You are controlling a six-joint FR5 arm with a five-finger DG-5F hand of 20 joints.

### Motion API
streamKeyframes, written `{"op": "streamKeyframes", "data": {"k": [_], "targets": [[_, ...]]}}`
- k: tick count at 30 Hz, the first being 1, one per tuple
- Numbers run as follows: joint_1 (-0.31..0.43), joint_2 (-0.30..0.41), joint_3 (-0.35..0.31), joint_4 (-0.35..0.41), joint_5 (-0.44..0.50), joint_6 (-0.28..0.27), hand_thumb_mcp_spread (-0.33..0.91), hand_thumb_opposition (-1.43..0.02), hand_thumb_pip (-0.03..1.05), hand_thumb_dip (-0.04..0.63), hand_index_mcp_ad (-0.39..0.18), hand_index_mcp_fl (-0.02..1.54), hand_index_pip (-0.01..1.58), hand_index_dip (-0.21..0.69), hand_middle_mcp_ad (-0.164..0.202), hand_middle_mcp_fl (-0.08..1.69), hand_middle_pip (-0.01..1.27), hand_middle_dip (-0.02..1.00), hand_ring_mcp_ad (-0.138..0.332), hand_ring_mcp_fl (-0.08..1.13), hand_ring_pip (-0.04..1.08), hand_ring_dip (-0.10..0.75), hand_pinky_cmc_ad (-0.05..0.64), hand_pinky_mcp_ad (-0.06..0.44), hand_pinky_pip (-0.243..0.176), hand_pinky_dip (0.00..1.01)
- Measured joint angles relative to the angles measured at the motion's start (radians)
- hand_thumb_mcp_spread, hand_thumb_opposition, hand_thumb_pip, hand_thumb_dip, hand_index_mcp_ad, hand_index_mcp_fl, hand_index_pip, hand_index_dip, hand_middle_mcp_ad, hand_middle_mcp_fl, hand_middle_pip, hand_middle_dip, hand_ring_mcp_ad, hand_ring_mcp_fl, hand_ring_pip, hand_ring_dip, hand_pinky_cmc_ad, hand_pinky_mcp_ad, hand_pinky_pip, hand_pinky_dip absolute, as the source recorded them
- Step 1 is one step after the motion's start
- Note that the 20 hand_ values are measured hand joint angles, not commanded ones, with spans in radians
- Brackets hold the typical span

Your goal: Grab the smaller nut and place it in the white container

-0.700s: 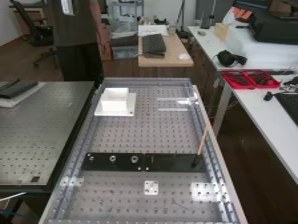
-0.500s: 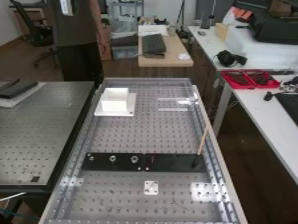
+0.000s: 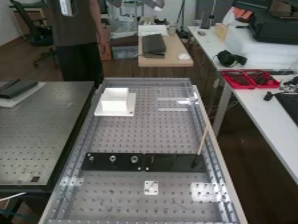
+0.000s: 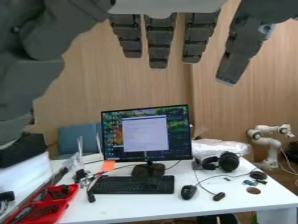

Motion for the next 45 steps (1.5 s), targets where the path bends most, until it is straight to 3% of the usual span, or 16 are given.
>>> {"op": "streamKeyframes", "data": {"k": [9, 23, 36, 45], "targets": [[0.001, 0.005, -0.007, 0.002, 0.005, 0.0, 0.27, -0.67, 0.31, 0.047, -0.017, 0.03, 0.07, 0.155, 0.072, 0.06, 0.14, 0.22, 0.152, 0.01, 0.09, 0.098, 0.428, 0.342, -0.091, 0.51], [0.004, 0.02, -0.033, 0.018, 0.028, -0.002, 0.27, -0.67, 0.32, 0.047, -0.017, 0.04, 0.08, 0.157, 0.068, 0.06, 0.13, 0.23, 0.155, 0.0, 0.09, 0.094, 0.429, 0.344, -0.093, 0.52], [0.002, 0.065, -0.117, 0.042, 0.08, 0.012, 0.27, -0.68, 0.32, 0.051, -0.017, 0.04, 0.08, 0.159, 0.072, 0.06, 0.14, 0.23, 0.157, 0.0, 0.1, 0.11, 0.429, 0.344, -0.105, 0.52], [0.026, 0.107, -0.203, 0.075, 0.165, 0.017, 0.27, -0.68, 0.37, 0.051, -0.017, 0.04, 0.08, 0.159, 0.072, 0.06, 0.14, 0.23, 0.159, 0.0, 0.09, 0.112, 0.431, 0.347, -0.105, 0.52]]}}
